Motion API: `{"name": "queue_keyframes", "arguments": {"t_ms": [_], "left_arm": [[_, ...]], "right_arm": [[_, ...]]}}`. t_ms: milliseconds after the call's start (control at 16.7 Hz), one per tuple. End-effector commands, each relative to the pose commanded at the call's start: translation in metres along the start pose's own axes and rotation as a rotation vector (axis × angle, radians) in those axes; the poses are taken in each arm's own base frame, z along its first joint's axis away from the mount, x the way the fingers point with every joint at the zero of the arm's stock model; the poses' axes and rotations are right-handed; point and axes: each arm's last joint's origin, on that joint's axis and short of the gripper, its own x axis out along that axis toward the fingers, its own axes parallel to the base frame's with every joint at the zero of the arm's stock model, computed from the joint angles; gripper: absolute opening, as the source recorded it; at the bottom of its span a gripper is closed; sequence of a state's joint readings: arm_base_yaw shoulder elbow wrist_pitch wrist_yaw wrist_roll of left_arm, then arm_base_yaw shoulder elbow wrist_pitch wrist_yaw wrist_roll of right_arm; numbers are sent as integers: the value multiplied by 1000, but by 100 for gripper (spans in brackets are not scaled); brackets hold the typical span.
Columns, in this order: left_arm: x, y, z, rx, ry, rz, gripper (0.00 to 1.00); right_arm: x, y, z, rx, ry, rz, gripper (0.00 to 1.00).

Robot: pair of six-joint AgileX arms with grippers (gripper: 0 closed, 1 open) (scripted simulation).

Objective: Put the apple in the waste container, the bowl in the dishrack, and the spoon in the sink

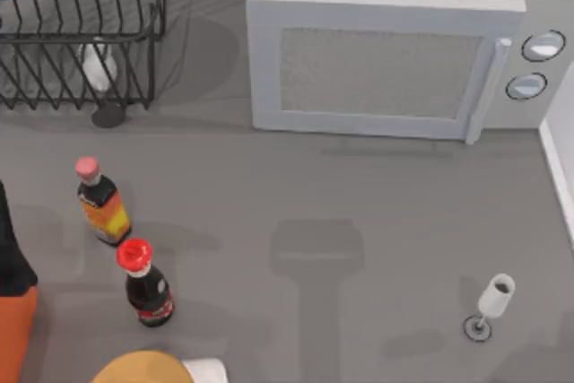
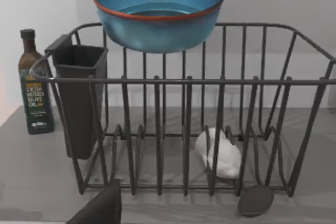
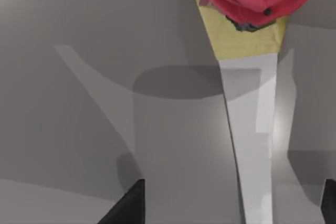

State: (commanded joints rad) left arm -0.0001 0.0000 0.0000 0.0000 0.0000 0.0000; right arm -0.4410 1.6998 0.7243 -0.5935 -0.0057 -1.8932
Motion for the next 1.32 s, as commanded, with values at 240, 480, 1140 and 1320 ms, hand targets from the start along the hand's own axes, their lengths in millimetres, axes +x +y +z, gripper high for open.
{"name": "queue_keyframes", "arguments": {"t_ms": [240,480,1140,1320], "left_arm": [[0,0,0,0,0,0,100],[0,0,0,0,0,0,100],[0,0,0,0,0,0,100],[0,0,0,0,0,0,100]], "right_arm": [[0,0,0,0,0,0,0],[-25,0,1,39,30,2,0],[-121,1,2,39,29,4,0],[-122,1,2,39,29,4,0]]}}
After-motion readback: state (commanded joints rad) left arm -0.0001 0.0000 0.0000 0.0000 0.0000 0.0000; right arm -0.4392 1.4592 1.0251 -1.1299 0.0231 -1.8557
